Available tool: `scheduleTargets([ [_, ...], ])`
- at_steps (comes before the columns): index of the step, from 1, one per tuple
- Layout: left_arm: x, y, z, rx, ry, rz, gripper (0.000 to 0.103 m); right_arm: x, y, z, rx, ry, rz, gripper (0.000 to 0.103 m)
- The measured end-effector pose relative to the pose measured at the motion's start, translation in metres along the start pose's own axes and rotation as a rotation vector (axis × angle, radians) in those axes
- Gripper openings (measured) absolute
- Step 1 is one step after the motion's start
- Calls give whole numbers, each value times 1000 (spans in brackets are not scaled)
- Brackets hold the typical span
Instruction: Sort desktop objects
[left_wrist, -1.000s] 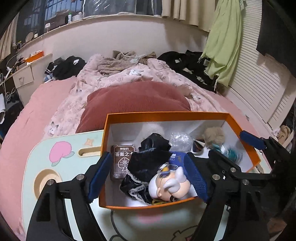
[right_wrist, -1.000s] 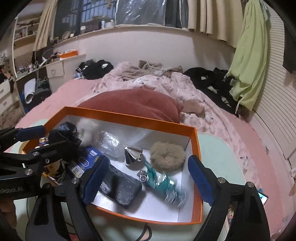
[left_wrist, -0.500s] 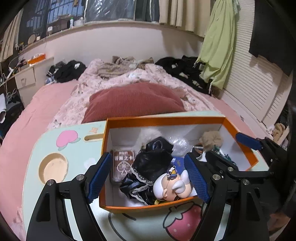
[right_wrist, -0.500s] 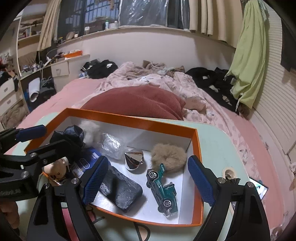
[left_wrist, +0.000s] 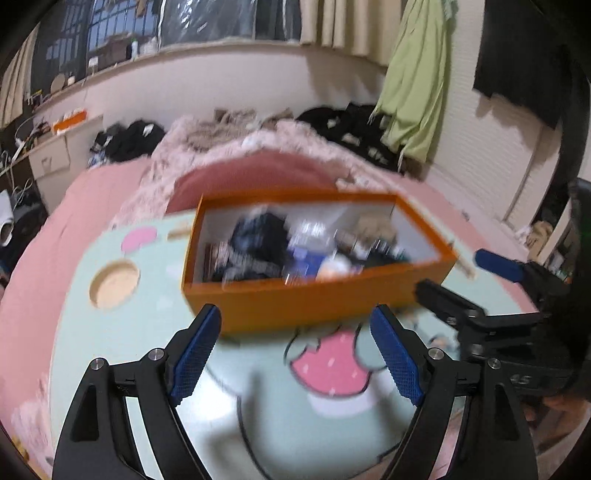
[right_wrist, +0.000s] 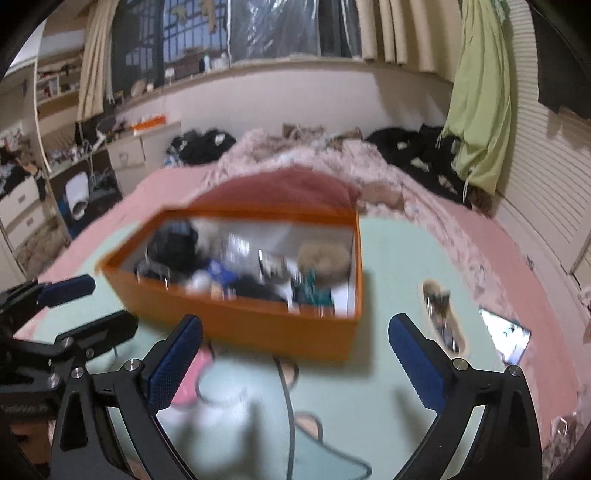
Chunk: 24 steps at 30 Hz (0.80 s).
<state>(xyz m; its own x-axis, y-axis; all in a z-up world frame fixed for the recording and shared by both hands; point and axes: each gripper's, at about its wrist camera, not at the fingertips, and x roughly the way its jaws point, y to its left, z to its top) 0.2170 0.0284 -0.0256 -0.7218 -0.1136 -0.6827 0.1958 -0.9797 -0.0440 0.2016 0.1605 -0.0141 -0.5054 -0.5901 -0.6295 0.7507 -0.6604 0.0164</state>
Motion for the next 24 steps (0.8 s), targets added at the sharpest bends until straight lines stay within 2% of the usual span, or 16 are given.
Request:
scheduleTargets([
  [7, 52, 12, -19, -48, 229, 108, 84, 41, -5, -25, -4, 208, -22, 103],
  [9, 52, 9, -22, -36, 218, 156, 103, 45, -7, -28, -4, 222, -24, 103],
  [10, 54, 10, -23, -50, 229, 133, 103, 45, -7, -29, -4, 221, -25, 103],
  [24, 52, 11, -23, -50, 230, 127, 103, 44, -7, -32, -5, 218, -27, 103],
])
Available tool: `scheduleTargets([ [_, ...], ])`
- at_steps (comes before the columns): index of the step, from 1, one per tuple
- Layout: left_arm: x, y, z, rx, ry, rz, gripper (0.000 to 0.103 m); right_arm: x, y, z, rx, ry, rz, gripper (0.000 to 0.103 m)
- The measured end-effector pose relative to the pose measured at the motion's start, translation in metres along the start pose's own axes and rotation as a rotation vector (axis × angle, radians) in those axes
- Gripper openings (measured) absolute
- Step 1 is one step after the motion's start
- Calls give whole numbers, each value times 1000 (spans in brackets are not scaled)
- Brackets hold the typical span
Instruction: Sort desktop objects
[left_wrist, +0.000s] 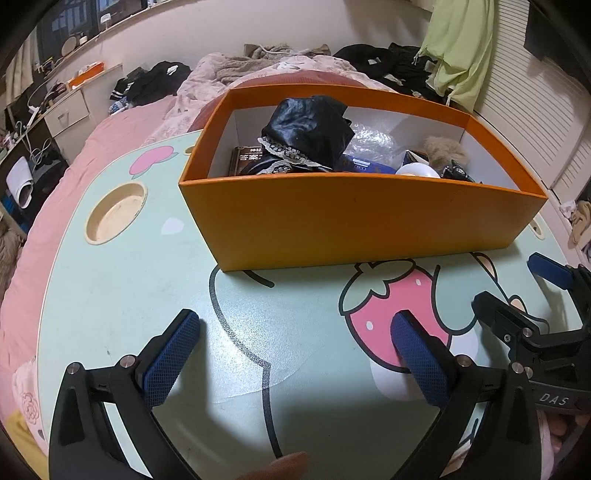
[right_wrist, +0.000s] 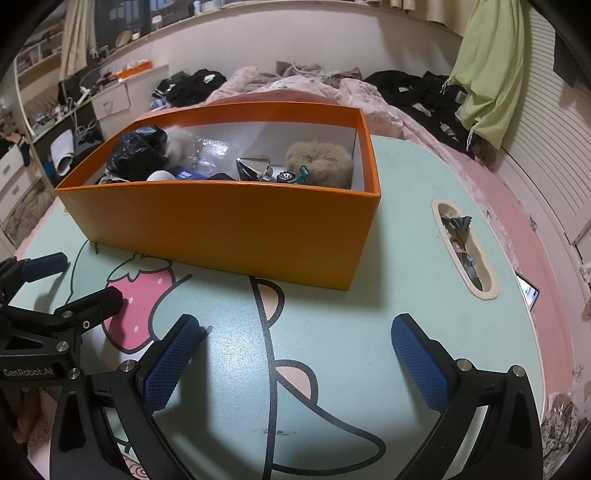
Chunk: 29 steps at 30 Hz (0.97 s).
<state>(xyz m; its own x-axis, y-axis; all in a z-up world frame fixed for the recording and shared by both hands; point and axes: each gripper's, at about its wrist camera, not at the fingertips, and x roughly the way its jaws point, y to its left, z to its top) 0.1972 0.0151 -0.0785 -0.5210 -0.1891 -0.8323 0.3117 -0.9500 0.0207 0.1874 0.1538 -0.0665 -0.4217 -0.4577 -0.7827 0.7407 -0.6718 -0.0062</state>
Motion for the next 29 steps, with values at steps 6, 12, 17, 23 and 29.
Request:
scheduleTargets([
  [6, 1, 1, 2, 0, 0, -1, 103, 0, 0, 0, 0, 0, 0, 103],
  [12, 2, 0, 3, 0, -1, -1, 103, 0, 0, -1, 0, -1, 0, 103],
  [17, 2, 0, 2, 0, -1, -1, 103, 0, 0, -2, 0, -1, 0, 103],
  [23, 2, 0, 2, 0, -1, -1, 103, 0, 0, -2, 0, -1, 0, 103],
  [29, 2, 0, 3, -1, -1, -1, 103, 0, 1, -2, 1, -1, 0, 103],
])
